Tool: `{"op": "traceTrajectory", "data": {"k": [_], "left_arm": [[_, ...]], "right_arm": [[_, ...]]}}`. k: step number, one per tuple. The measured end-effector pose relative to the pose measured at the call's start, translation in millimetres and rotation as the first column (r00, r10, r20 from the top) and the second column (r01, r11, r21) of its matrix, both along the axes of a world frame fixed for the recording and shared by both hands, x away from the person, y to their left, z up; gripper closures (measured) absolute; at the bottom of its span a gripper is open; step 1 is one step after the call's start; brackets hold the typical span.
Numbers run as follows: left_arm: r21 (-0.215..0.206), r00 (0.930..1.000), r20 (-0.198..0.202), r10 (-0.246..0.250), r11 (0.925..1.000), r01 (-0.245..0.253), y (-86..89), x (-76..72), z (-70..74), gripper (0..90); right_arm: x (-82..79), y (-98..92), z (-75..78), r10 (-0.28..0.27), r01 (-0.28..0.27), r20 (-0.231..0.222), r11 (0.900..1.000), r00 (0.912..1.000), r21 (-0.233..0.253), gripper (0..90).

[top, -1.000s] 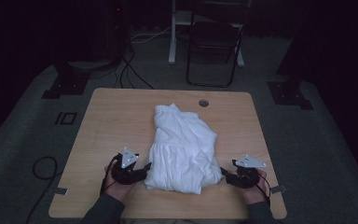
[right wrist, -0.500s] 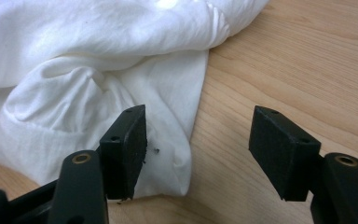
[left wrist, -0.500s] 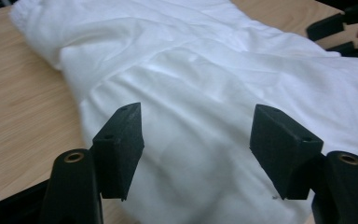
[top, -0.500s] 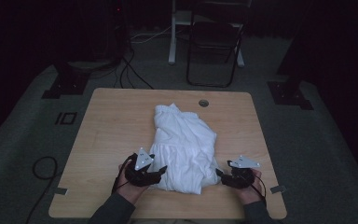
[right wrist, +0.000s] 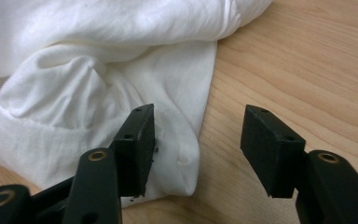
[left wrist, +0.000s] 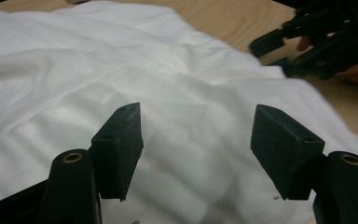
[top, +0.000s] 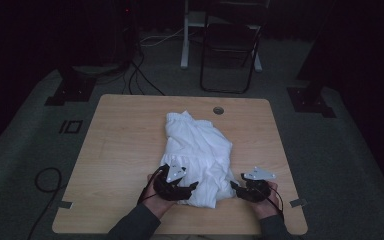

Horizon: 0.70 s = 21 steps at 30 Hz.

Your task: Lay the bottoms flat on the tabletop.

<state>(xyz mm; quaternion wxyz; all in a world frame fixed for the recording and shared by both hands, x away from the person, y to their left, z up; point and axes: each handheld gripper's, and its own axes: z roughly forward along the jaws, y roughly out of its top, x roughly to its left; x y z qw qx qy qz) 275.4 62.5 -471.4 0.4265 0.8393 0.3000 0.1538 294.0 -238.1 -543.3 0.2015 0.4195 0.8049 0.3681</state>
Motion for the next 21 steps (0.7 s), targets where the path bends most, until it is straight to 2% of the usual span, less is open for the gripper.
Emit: {"op": "traceTrajectory", "data": {"k": [4, 9, 16, 21], "left_arm": [[0.001, 0.9992, -0.001, -0.04, 0.9992, 0.04, -14.7, -1.9, 1.6, 34.3], [0.0, 0.9973, -0.004, -0.073, 0.9974, 0.073, -29.3, -0.9, 2.1, 33.8], [-0.017, 0.9926, -0.029, -0.118, 0.993, 0.117, -48.9, -1.1, 0.3, 32.4], [0.029, 0.9902, -0.037, -0.135, 0.9903, 0.136, -67.2, -1.1, -9.0, 31.2]], "right_arm": [[0.7, 0.6, -1.3, -0.001, 0.001, -0.014, 1.0, 0.9999, -0.001, 48.6], [1.3, 0.4, -2.3, -0.002, 0.002, -0.017, 1.0, 0.9999, -0.005, 47.5], [2.2, -0.8, -3.3, -0.004, 0.004, -0.023, 1.0, 0.9997, 0.002, 45.7], [2.6, -1.4, -3.6, -0.006, 0.006, -0.026, 1.0, 0.9996, 0.004, 44.9]]}}
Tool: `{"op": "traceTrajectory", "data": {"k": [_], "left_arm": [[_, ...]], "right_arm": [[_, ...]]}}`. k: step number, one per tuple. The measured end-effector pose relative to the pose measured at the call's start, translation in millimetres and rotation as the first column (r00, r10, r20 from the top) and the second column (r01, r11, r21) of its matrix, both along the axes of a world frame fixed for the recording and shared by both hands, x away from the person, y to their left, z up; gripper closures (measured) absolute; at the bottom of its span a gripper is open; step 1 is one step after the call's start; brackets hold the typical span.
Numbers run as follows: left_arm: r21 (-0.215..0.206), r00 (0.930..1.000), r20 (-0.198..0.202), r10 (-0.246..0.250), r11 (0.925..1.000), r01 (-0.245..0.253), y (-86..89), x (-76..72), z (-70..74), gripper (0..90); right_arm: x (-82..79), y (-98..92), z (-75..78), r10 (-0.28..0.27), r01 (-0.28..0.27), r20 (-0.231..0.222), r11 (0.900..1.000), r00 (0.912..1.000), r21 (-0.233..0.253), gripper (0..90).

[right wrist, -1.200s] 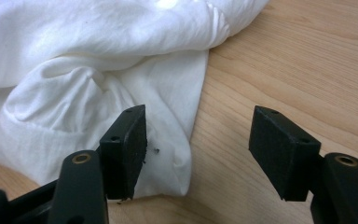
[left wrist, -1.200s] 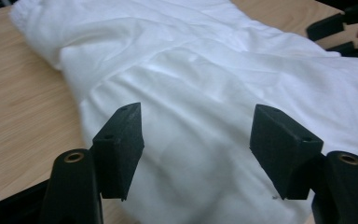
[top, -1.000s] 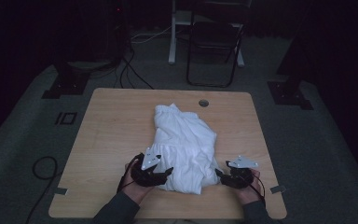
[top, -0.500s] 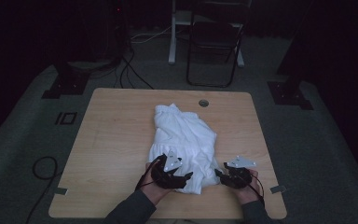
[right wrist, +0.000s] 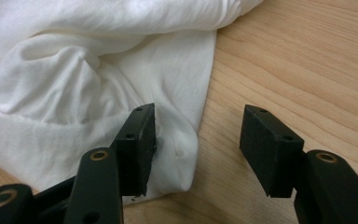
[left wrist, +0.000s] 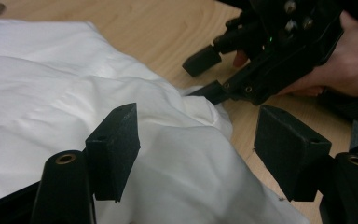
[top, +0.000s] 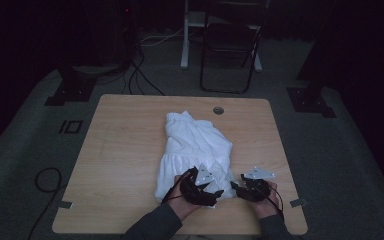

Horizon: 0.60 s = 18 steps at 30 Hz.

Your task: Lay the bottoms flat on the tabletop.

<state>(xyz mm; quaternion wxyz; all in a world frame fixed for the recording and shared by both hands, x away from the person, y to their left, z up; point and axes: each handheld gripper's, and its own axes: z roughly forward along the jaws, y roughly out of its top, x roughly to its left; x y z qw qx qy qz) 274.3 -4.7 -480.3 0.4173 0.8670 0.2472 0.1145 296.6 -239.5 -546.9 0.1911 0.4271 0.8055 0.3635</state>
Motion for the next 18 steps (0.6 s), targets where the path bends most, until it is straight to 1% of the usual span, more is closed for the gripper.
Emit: {"op": "traceTrajectory", "data": {"k": [1, 2, 3, 5, 6, 7, 8, 9, 10, 11, 13, 14, 16, 18], "left_arm": [[0.025, 1.0, 0.005, 0.005, 0.9997, -0.005, -2.7, 0.6, -3.4, 31.2], [0.025, 1.0, 0.005, 0.005, 0.9997, -0.005, -2.7, 0.6, -3.4, 31.3], [0.08, 0.9996, 0.008, 0.026, 0.9964, -0.026, -5.5, 2.5, -10.6, 31.3], [0.113, 0.999, -0.001, 0.045, 0.9926, -0.045, -3.6, 6.1, -17.8, 38.5], [0.136, 0.9984, -0.001, 0.057, 0.9891, -0.057, -1.0, 8.4, -21.0, 42.5], [0.155, 0.9974, 0.001, 0.072, 0.9854, -0.071, 2.0, 9.7, -23.2, 49.0], [0.155, 0.9974, 0.001, 0.072, 0.9854, -0.071, 2.0, 9.7, -23.2, 58.2], [0.175, 0.9968, 0.002, 0.08, 0.9813, -0.079, 9.9, 11.9, -24.2, 58.2], [0.179, 0.9953, 0.009, 0.096, 0.9791, -0.096, 13.5, 11.8, -22.9, 76.0], [0.177, 0.9941, 0.014, 0.108, 0.9782, -0.108, 17.9, 12.3, -20.7, 80.2], [0.167, 0.9912, 0.016, 0.131, 0.9771, -0.132, 26.4, 13.3, -16.3, 83.1], [0.16, 0.9886, 0.023, 0.149, 0.9756, -0.151, 33.5, 14.5, -13.7, 83.5], [0.149, 0.9837, 0.023, 0.178, 0.9724, -0.18, 46.5, 17.8, -10.6, 84.2], [0.133, 0.9781, 0.019, 0.207, 0.9691, -0.208, 60.1, 20.7, -8.2, 84.6]], "right_arm": [[0.0, -0.1, 0.0, 0.001, -0.001, -0.001, 1.0, 1.0, 0.0, 44.8], [0.0, -0.1, 0.0, 0.001, -0.001, -0.001, 1.0, 1.0, 0.0, 44.8], [0.1, -0.3, -0.1, 0.0, 0.0, -0.001, 1.0, 1.0, 0.001, 44.6], [0.1, -0.7, -0.1, 0.001, -0.001, -0.002, 1.0, 1.0, 0.002, 44.0], [0.1, -0.8, -0.2, 0.0, 0.0, -0.002, 1.0, 1.0, 0.002, 43.4], [0.2, -0.9, -0.2, -0.001, 0.001, -0.002, 1.0, 1.0, 0.002, 43.1], [0.2, -0.9, -0.2, -0.001, 0.001, -0.002, 1.0, 1.0, 0.002, 43.1], [0.3, -1.0, -0.3, -0.002, 0.002, -0.004, 1.0, 1.0, 0.003, 42.9], [0.5, -1.3, -0.5, -0.002, 0.002, -0.006, 1.0, 1.0, 0.006, 42.8], [0.6, -1.4, -0.6, -0.002, 0.002, -0.007, 1.0, 1.0, 0.007, 42.8], [0.7, -1.8, -0.7, 0.0, 0.0, -0.008, 1.0, 1.0, 0.008, 42.9], [0.8, -2.0, -0.8, 0.001, -0.001, -0.01, 1.0, 1.0, 0.009, 43.9], [0.9, -2.5, -0.8, 0.008, -0.007, -0.021, 1.0, 0.9997, 0.022, 47.2], [0.8, -2.6, -0.7, 0.019, -0.017, -0.031, 0.999, 0.9993, 0.034, 53.5]]}}
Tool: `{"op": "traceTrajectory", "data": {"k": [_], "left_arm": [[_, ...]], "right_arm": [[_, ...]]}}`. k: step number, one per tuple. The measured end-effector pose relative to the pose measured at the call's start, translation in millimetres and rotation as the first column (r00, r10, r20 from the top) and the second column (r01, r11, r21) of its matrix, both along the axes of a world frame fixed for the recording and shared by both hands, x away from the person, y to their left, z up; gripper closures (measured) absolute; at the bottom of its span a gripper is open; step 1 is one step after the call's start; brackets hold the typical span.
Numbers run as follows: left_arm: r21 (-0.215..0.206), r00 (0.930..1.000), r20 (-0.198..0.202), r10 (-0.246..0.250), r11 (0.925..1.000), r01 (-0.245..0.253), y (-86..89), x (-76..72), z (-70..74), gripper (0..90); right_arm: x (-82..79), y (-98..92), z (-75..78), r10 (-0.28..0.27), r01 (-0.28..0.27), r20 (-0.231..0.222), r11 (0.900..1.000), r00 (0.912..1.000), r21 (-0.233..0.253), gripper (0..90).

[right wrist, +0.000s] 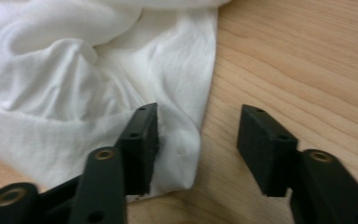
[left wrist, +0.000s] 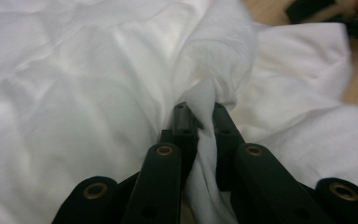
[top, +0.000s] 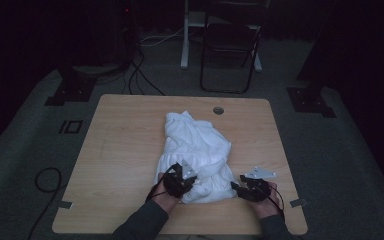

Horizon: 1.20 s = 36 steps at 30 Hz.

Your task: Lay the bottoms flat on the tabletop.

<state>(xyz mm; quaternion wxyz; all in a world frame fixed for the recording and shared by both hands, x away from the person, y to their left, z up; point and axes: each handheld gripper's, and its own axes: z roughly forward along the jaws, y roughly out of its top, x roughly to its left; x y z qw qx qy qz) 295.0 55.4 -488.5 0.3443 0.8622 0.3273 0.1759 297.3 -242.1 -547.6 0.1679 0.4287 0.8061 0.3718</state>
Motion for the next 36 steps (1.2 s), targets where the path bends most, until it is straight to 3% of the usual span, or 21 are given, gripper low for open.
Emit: {"op": "traceTrajectory", "data": {"k": [4, 5, 9, 12, 14, 15, 18, 20, 21, 23, 24, 25, 26, 28, 32, 34, 36], "left_arm": [[-0.018, 0.9979, 0.015, 0.063, 0.9979, -0.062, 29.4, 3.5, 7.3, 84.9], [-0.018, 0.9979, 0.015, 0.063, 0.9979, -0.062, 29.4, 3.5, 7.3, 85.0], [-0.047, 0.986, 0.028, 0.164, 0.9855, -0.163, 68.8, 9.7, 14.4, 85.1], [-0.068, 0.9702, 0.034, 0.24, 0.9691, -0.237, 97.4, 13.3, 18.0, 85.0], [-0.071, 0.9661, 0.034, 0.256, 0.9648, -0.253, 104.2, 14.0, 18.6, 85.1], [-0.069, 0.9526, 0.037, 0.302, 0.9518, -0.299, 121.9, 15.2, 20.0, 85.1], [-0.081, 0.9291, 0.034, 0.368, 0.9276, -0.365, 148.5, 16.5, 20.4, 85.1], [-0.092, 0.9101, 0.025, 0.414, 0.9074, -0.41, 165.5, 16.8, 19.1, 85.1], [-0.092, 0.9101, 0.025, 0.414, 0.9074, -0.41, 165.5, 16.8, 19.1, 85.1], [-0.109, 0.8834, 0.003, 0.469, 0.8783, -0.466, 187.0, 16.6, 12.2, 85.0], [-0.109, 0.8834, 0.003, 0.469, 0.8783, -0.466, 187.0, 16.6, 12.2, 85.0], [-0.113, 0.8748, -0.007, 0.485, 0.8688, -0.482, 193.0, 16.5, 8.8, 85.0], [-0.118, 0.8587, -0.029, 0.512, 0.8513, -0.511, 203.8, 16.1, 1.2, 85.0], [-0.117, 0.8463, -0.049, 0.531, 0.8384, -0.532, 211.5, 15.1, -6.7, 85.0], [-0.1, 0.8283, -0.083, 0.554, 0.8223, -0.56, 219.9, 13.3, -22.4, 84.9], [-0.1, 0.8216, -0.107, 0.56, 0.8161, -0.569, 221.9, 12.7, -29.9, 84.9], [-0.096, 0.8199, -0.115, 0.561, 0.8152, -0.571, 221.8, 12.4, -33.6, 84.8]], "right_arm": [[-0.1, 1.2, 0.7, 0.039, -0.039, -0.022, 0.999, 0.999, 0.024, 70.9], [-0.1, 1.5, 1.0, 0.048, -0.047, -0.028, 0.999, 0.9985, 0.028, 73.8], [-0.3, 3.6, 2.4, 0.066, -0.066, -0.037, 0.998, 0.9971, 0.021, 81.9], [-1.1, 5.2, 3.2, 0.068, -0.068, -0.029, 0.998, 0.9973, 0.0, 84.7], [-1.4, 5.7, 3.6, 0.067, -0.067, -0.027, 0.998, 0.9974, -0.008, 86.1], [-1.5, 6.1, 4.0, 0.068, -0.068, -0.024, 0.998, 0.9974, -0.016, 86.6], [-1.9, 7.5, 4.9, 0.064, -0.064, -0.024, 0.997, 0.9977, -0.032, 87.2], [-2.1, 7.4, 5.2, 0.059, -0.059, -0.021, 0.997, 0.9981, -0.04, 87.3], [-1.9, 6.7, 5.2, 0.055, -0.055, -0.019, 0.998, 0.9983, -0.04, 87.3], [-1.6, 4.6, 5.3, 0.045, -0.045, -0.021, 0.998, 0.9988, -0.04, 87.4], [-1.2, 3.2, 5.2, 0.04, -0.041, -0.02, 0.998, 0.999, -0.039, 87.5], [-0.8, 1.6, 5.2, 0.036, -0.036, -0.019, 0.999, 0.9992, -0.04, 87.5], [-0.5, -0.3, 5.4, 0.027, -0.028, -0.02, 0.999, 0.9994, -0.041, 87.6], [0.0, -3.3, 5.6, 0.016, -0.017, -0.02, 0.999, 0.9997, -0.044, 87.7], [1.3, -11.0, 6.5, -0.017, 0.016, -0.021, 0.998, 0.9996, -0.053, 87.9], [2.0, -16.3, 7.0, -0.036, 0.035, -0.019, 0.998, 0.9992, -0.057, 88.1], [2.0, -22.0, 7.7, -0.056, 0.055, -0.019, 0.997, 0.9982, -0.054, 88.2]]}}
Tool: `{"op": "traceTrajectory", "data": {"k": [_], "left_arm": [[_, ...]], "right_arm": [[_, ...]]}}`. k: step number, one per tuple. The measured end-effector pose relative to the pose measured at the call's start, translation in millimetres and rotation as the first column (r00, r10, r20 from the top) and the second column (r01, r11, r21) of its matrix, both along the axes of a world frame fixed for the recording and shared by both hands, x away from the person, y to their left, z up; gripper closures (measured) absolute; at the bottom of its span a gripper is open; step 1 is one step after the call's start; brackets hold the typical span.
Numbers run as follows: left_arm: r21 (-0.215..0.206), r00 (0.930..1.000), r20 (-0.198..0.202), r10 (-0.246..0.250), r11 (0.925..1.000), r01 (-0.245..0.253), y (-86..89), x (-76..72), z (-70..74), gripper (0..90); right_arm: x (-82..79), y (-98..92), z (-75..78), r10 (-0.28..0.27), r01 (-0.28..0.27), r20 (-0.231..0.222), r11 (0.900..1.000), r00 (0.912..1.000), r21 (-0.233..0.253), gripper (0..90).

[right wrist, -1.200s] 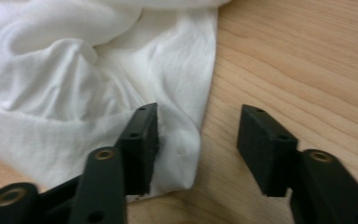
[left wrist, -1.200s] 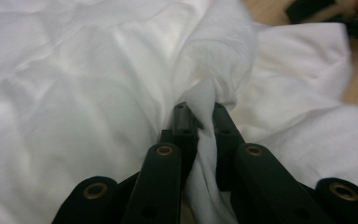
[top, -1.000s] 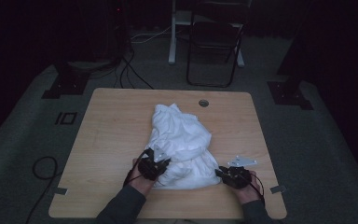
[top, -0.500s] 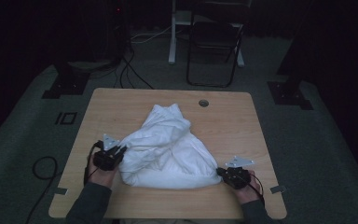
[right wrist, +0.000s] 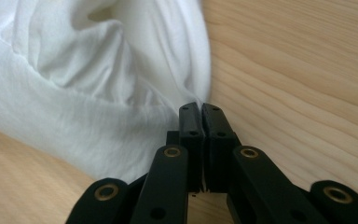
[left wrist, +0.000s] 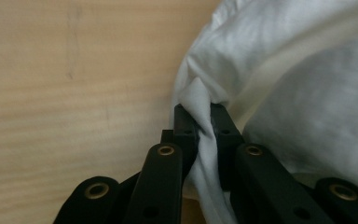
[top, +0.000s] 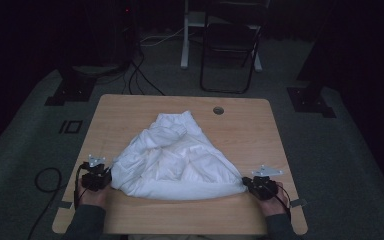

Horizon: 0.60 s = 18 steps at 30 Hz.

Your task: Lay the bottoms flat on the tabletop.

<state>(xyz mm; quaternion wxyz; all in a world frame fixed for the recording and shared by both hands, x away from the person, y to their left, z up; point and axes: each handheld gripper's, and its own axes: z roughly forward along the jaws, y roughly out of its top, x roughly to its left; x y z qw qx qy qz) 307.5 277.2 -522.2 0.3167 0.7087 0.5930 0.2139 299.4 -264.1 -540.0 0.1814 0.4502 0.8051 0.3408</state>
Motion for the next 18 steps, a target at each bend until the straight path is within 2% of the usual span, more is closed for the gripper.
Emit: {"op": "traceTrajectory", "data": {"k": [2, 7, 12, 16, 18], "left_arm": [[-0.009, 0.9998, -0.019, -0.005, 0.9999, 0.005, -1.6, -1.4, -8.5, 84.6], [-0.024, 0.9999, -0.016, 0.006, 0.9997, -0.006, -0.5, -2.1, -7.3, 82.7], [-0.04, 0.9997, 0.021, -0.012, 0.9991, 0.013, 2.3, -5.3, -3.5, 73.8], [-0.06, 0.9976, 0.066, -0.017, 0.998, 0.021, 7.5, -9.6, 7.4, 67.0], [-0.061, 0.9973, 0.072, -0.016, 0.9979, 0.021, 7.7, -10.0, 9.6, 65.0]], "right_arm": [[-0.1, -5.1, 0.4, -0.018, 0.018, 0.0, 1.0, 0.9998, 0.003, 88.2], [-0.7, -9.5, 0.7, -0.031, 0.031, -0.002, 1.0, 0.9995, 0.0, 88.2], [-1.3, -7.0, 0.9, -0.027, 0.027, 0.004, 0.999, 0.9996, -0.025, 88.1], [-1.9, -7.0, 0.5, -0.025, 0.025, 0.009, 0.999, 0.9997, -0.029, 88.0], [-2.1, -6.7, 0.5, -0.025, 0.025, 0.01, 0.999, 0.9996, -0.03, 87.8]]}}
